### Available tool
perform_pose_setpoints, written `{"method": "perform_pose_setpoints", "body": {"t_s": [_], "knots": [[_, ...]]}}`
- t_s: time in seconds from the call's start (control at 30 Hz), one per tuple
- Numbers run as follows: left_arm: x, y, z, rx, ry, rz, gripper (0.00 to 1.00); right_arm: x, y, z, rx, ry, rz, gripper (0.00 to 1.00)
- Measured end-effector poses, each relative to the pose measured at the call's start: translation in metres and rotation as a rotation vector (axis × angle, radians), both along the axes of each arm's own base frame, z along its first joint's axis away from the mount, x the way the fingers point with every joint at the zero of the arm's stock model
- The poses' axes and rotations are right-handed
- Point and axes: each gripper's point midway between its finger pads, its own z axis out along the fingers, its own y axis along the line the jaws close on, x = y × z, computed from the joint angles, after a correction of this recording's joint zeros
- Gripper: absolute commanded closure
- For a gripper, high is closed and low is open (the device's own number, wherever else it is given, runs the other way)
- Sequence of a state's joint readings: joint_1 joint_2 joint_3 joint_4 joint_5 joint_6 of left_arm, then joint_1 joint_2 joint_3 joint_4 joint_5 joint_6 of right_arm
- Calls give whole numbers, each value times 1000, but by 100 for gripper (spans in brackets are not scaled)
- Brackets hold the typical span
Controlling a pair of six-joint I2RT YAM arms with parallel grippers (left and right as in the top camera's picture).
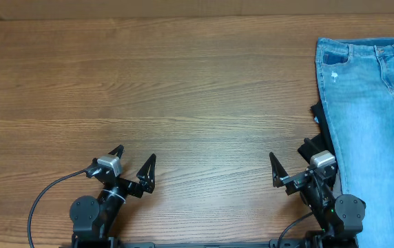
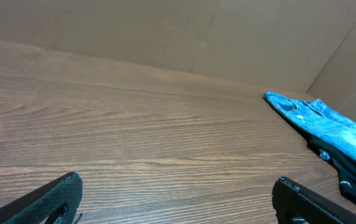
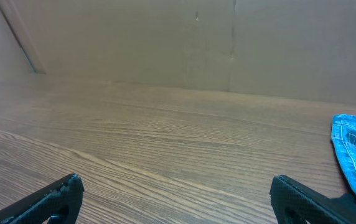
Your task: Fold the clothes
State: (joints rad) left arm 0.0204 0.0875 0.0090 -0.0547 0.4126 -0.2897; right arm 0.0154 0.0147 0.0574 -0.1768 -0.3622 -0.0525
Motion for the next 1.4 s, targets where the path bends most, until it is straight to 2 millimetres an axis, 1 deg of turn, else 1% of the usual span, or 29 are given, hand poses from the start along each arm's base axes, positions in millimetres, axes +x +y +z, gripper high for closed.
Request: {"method": "perform_pose_setpoints", "body": {"t_s": [0.7,0.93,1.4], "knots": [[0,0,0,0,-1,1,0,0,0,0,-1,-1,-3,0],[2,5,0,4,-2,28,0,2,-4,0,-2,-1,-27,0],[2,5,0,4,0,32,0,2,-4,0,-3,-1,-25,0]]}}
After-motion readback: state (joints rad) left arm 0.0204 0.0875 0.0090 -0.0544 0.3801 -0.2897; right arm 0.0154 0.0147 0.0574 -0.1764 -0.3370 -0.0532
